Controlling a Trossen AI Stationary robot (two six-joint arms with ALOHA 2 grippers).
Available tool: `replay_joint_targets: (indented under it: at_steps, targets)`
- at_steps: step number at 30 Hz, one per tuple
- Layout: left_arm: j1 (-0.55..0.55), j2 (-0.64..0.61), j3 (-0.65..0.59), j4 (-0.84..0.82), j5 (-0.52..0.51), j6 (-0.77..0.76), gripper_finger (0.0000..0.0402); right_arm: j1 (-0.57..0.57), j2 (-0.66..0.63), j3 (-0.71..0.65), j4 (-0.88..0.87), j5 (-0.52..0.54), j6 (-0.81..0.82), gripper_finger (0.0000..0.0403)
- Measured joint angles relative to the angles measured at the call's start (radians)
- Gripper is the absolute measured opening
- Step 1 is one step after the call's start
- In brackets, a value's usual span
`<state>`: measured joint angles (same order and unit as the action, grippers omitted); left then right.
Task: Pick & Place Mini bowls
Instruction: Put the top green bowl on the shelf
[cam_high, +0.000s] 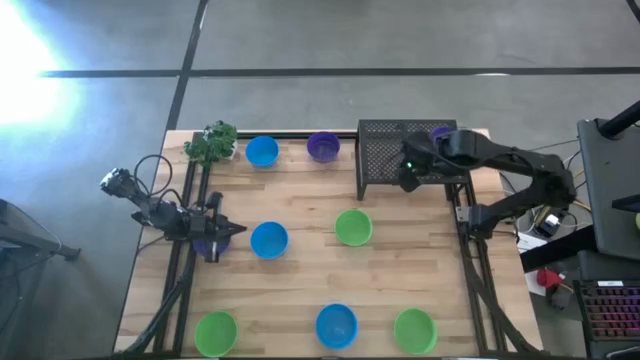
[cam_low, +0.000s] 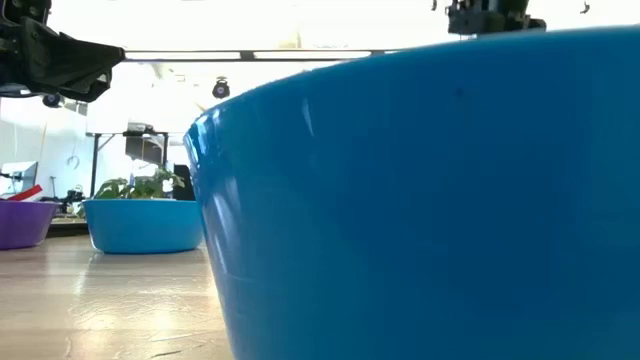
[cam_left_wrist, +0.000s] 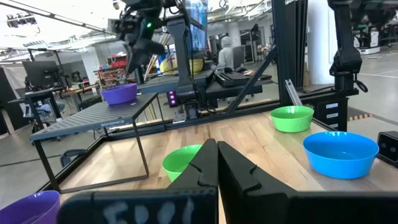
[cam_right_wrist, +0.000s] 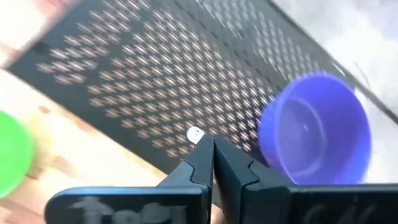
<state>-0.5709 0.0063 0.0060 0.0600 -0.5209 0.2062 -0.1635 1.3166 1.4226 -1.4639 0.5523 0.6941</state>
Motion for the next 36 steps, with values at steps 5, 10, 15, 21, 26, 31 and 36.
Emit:
replay_joint_targets:
  at_steps: [5, 10, 15, 21, 26, 31, 36]
  targets:
    - [0.000, 0.000, 0.000, 0.000, 0.000, 0.000, 0.0000, 0.133, -0.023, -0.026, 0.107, 0.032, 0.002, 0.0008]
    - [0.000, 0.000, 0.000, 0.000, 0.000, 0.000, 0.0000, 0.274, -0.021, -0.051, 0.198, 0.066, 0.006, 0.0008]
    - [0.000, 0.000, 0.000, 0.000, 0.000, 0.000, 0.0000, 0.381, 0.001, -0.075, 0.317, 0.103, 0.005, 0.0008]
    - [0.000, 0.000, 0.000, 0.010, 0.000, -0.003, 0.0000, 0.461, 0.025, -0.132, 0.430, 0.106, 0.007, 0.0008]
    - [0.000, 0.000, 0.000, 0.028, 0.000, -0.019, 0.0000, 0.487, 0.021, -0.201, 0.518, 0.105, 0.043, 0.0008]
    - [0.001, 0.000, 0.000, 0.041, -0.044, 0.032, 0.0000, 0.487, 0.020, -0.254, 0.535, 0.105, 0.127, 0.0008]
    - [0.001, 0.022, 0.014, 0.012, -0.155, -0.038, 0.0000, 0.487, 0.020, -0.301, 0.540, 0.102, 0.199, 0.0008]
